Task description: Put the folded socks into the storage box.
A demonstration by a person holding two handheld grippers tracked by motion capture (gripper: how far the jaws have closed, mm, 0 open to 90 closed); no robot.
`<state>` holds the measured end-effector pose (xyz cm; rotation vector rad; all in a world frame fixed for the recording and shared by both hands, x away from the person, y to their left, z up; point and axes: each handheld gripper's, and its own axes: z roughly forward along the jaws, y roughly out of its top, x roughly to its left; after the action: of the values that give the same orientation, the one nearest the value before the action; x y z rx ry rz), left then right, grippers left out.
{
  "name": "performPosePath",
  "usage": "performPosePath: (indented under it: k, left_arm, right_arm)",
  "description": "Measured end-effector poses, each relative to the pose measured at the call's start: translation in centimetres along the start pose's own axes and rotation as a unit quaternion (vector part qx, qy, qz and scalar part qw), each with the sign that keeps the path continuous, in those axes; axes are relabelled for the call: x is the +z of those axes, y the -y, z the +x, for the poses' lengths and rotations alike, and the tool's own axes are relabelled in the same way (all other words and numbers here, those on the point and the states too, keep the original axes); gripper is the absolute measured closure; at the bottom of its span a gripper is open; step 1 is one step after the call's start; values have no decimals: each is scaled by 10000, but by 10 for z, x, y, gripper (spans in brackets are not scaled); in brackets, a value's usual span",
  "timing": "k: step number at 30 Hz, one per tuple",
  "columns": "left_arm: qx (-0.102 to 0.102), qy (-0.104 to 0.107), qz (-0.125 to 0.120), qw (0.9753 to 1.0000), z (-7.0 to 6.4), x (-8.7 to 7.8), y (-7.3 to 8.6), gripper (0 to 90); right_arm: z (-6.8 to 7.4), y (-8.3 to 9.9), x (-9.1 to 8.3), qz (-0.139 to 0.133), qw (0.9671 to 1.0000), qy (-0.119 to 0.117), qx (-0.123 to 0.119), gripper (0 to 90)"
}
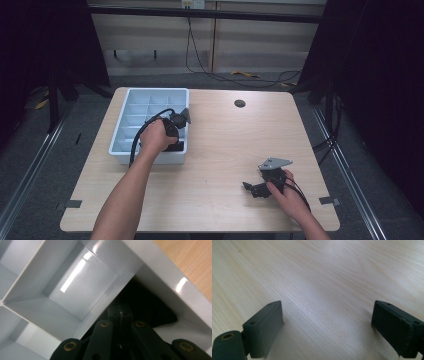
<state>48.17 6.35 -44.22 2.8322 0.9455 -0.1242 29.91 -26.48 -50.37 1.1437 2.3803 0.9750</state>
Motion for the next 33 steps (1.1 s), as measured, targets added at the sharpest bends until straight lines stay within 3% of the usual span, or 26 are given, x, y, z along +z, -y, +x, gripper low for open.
performPosePath:
  k: [9, 12, 15, 24, 33]
  left_arm:
    - [-118, 95, -259, 9995, 1, -13, 7, 865]
    - [-191, 102, -391, 9990, 1, -23, 10, 771]
    - [-225, 85, -561, 9981, 2, -40, 15, 771]
    - [-284, 98, -725, 9969, -1, -64, 19, 745]
    - [-315, 133, -780, 9964, -3, -74, 21, 689]
  right_arm:
    - [0, 0, 0, 7, 10000, 0, 12, 97]
    - [0, 0, 0, -2, 10000, 0, -2, 97]
    - [0, 0, 0, -12, 10000, -2, -22, 97]
    - [0, 0, 0, -5, 10000, 0, -8, 97]
    - [0, 0, 0, -5, 10000, -1, -6, 97]
